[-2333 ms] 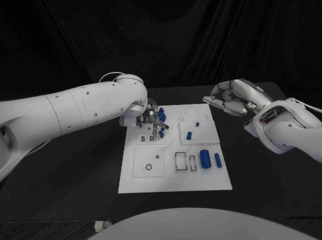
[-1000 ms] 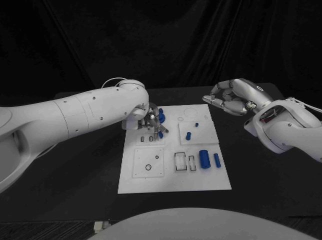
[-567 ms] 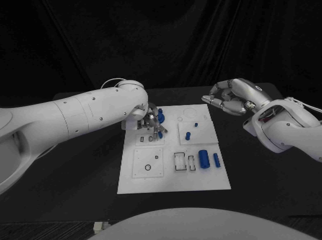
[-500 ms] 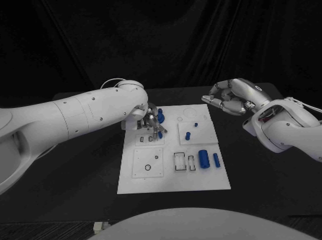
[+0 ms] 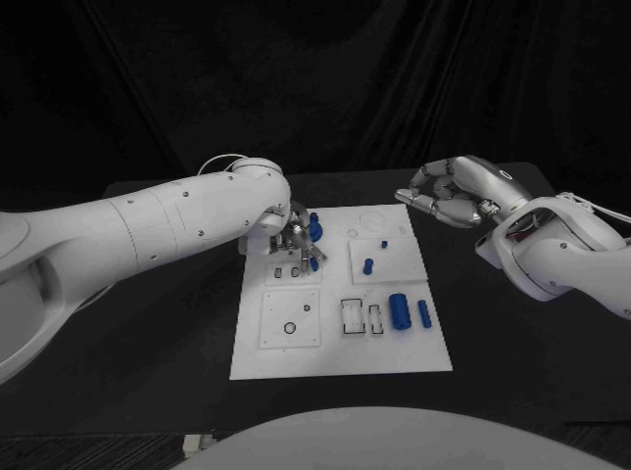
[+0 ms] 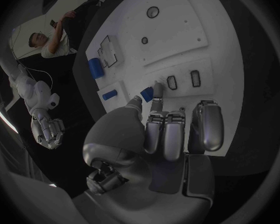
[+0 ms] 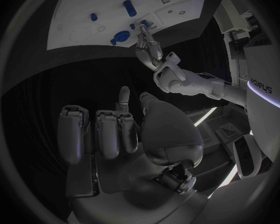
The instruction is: Assemble the parts on the task board
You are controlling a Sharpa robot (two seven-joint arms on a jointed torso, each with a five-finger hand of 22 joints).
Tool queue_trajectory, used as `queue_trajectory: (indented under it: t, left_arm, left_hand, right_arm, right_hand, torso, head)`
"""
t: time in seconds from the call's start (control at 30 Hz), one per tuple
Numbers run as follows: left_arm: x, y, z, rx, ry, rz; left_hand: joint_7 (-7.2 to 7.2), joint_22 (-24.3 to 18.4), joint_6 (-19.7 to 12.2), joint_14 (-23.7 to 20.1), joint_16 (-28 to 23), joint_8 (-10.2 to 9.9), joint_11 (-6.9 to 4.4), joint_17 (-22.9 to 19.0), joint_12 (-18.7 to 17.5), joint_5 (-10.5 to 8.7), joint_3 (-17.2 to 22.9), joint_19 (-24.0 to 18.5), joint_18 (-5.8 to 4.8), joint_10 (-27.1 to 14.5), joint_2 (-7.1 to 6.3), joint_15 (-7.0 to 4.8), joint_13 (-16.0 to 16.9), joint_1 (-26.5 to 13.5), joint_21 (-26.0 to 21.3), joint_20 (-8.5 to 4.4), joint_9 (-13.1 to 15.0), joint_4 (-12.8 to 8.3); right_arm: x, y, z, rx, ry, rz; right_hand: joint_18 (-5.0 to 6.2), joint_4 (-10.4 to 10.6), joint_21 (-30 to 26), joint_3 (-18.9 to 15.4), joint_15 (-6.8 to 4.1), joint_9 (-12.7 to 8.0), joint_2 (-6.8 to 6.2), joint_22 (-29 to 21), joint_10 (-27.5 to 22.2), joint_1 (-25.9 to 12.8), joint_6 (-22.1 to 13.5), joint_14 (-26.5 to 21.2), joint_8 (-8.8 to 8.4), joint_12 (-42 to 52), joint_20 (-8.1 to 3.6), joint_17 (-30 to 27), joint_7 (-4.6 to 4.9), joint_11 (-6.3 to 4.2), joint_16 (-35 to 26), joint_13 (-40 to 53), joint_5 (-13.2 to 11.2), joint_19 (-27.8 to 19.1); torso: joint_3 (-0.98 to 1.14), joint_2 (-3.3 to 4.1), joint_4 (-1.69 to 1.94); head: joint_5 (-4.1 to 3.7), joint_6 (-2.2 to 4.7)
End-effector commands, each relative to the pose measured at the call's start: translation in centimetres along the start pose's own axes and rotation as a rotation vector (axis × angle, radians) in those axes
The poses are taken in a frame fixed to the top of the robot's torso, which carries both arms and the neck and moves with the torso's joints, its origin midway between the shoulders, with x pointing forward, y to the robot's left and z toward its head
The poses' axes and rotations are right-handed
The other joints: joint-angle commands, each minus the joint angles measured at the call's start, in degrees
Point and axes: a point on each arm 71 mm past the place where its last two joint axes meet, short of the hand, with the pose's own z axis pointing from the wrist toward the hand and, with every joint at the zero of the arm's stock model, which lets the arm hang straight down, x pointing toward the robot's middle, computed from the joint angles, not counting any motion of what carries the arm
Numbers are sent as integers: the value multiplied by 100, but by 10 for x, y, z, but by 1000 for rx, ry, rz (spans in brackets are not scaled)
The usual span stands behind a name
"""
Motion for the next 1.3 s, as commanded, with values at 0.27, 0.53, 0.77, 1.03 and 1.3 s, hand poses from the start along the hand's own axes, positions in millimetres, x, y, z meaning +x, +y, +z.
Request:
queue_trajectory:
  t: [0.27, 0.53, 0.77, 1.03, 1.3]
  left_arm:
    - [0, -1, 2, 18, -1, -8]
    - [1, 0, 2, 20, 3, -7]
    - [0, 0, 3, 23, 5, -7]
    - [1, 1, 3, 26, 8, -7]
    - [1, 2, 3, 27, 8, -9]
  left_hand:
    - [-3, 449, 75, 594, 15, -69, 25, 1507, 14, 124, 154, -26, 42, 586, -9, 38, 1499, 110, -48, 3, -22, -79]
    - [-13, 457, 97, 594, 15, -106, 17, 1507, 14, 198, 270, -25, 43, 586, -30, 32, 1499, 175, -59, -2, -31, -169]
    - [-23, 449, 123, 594, 15, -134, 8, 1507, -8, 228, 388, -41, 49, 553, -69, 24, 1468, 244, -86, -8, -33, -269]
    - [-29, 452, 141, 594, 15, -146, 2, 1507, -27, 231, 457, -41, 50, 525, -93, 19, 1442, 283, -95, -13, -31, -327]
    - [-35, 459, 157, 594, 15, -151, -4, 1507, -32, 228, 503, -34, 49, 518, -115, 14, 1436, 308, -95, -17, -28, -367]
  right_arm:
    - [1, -3, -1, 19, 5, -3]
    - [1, -4, -1, 23, 10, -3]
    - [1, -4, -1, 25, 15, -5]
    - [2, -6, 0, 31, 18, -7]
    - [2, -6, 0, 31, 20, -7]
  right_hand:
    - [-11, -10, -43, 32, -41, -3, 1, 1287, 599, 30, 23, 473, -11, 14, -45, 833, -14, -59, -35, 1509, 13, 276]
    - [-5, -19, -66, 67, -46, -1, -19, 1279, 599, 139, 27, 468, -13, 14, -48, 810, -20, -64, -45, 1509, 46, 264]
    - [23, -21, -176, 92, -49, 1, -42, 1242, 599, 225, 32, 439, -13, 14, -51, 670, -22, -68, -105, 1509, 76, 210]
    - [25, -20, -186, 97, -50, 1, -45, 1238, 599, 240, 34, 436, -13, 14, -51, 657, -23, -68, -111, 1509, 81, 205]
    - [29, -19, -201, 100, -50, 1, -48, 1233, 599, 250, 36, 433, -13, 14, -52, 643, -23, -69, -117, 1509, 85, 198]
  torso:
    - [1, -6, -1]
    - [1, -7, -2]
    - [0, -6, -1]
    - [-1, -10, -1]
    - [-2, -10, 0]
  head:
    - [11, -1]
    - [28, -1]
    - [71, -1]
    - [78, -1]
    - [75, -1]
